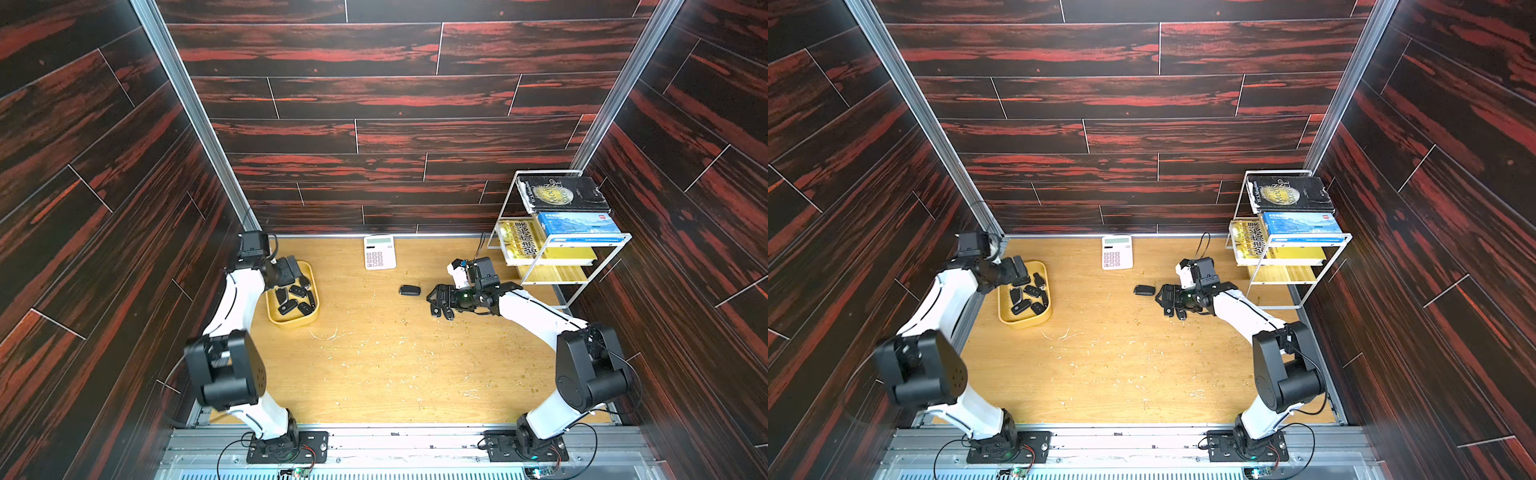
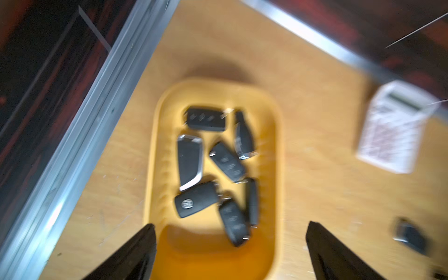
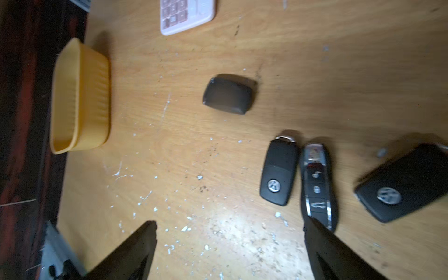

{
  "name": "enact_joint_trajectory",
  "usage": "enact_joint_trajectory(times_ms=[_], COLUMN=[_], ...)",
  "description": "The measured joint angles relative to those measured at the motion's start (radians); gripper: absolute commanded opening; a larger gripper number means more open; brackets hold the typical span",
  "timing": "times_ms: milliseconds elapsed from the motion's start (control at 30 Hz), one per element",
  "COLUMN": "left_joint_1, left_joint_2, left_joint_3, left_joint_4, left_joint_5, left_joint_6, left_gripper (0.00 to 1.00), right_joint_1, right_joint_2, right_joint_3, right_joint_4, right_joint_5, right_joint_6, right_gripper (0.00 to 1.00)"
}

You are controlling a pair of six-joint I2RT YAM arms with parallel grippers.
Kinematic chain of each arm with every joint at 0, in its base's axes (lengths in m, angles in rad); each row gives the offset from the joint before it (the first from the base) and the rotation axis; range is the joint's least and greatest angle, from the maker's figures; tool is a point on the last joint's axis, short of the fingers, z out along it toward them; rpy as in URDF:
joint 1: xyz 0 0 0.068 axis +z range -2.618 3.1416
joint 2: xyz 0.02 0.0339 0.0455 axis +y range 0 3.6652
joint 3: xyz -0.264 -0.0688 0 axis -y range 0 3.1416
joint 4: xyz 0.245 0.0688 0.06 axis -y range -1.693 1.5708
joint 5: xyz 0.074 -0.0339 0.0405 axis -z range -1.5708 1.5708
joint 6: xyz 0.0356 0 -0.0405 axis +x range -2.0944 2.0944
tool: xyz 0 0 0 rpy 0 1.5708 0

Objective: Place the car key into the storage box
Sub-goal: Place the car key in the storage box.

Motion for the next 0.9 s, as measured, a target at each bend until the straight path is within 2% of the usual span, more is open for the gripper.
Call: enact_joint_trajectory(times_ms=[100, 200, 300, 533, 900], left_joint_1=[-0.001, -0.007, -0.023, -0.062, -0.106], left_joint_2=[-0.129, -0.179, -0.216, -0.282, -0.324], left_joint_3=[-0.064, -0.073, -0.117, -0.156, -0.228], left_joint_4=[0.077, 0.116, 0.181, 0.209, 0.254], left_joint_5=[0.107, 0.252, 0.338, 0.407, 0.424], left_joint_6=[-0.103, -0.182, -0.242, -0.276, -0.304], left_gripper=[1.00, 1.00, 1.00, 1.00, 1.00], right_joint_1=[0.000, 0.000, 0.000, 0.000, 0.000], right_joint_2=[0.026, 0.064, 0.093, 0.182, 0.312], right_joint_3=[0.038, 0.057, 0.059, 0.145, 0.274], right_joint_4=[-0.061, -0.115, -0.165, -0.258, -0.314], right_joint_5=[0.114, 0.212, 0.306, 0.447, 0.492], right_joint_6=[0.001, 0.017, 0.053, 0.149, 0.283], right_gripper=[0.99, 0.98, 0.99, 0.91, 0.80])
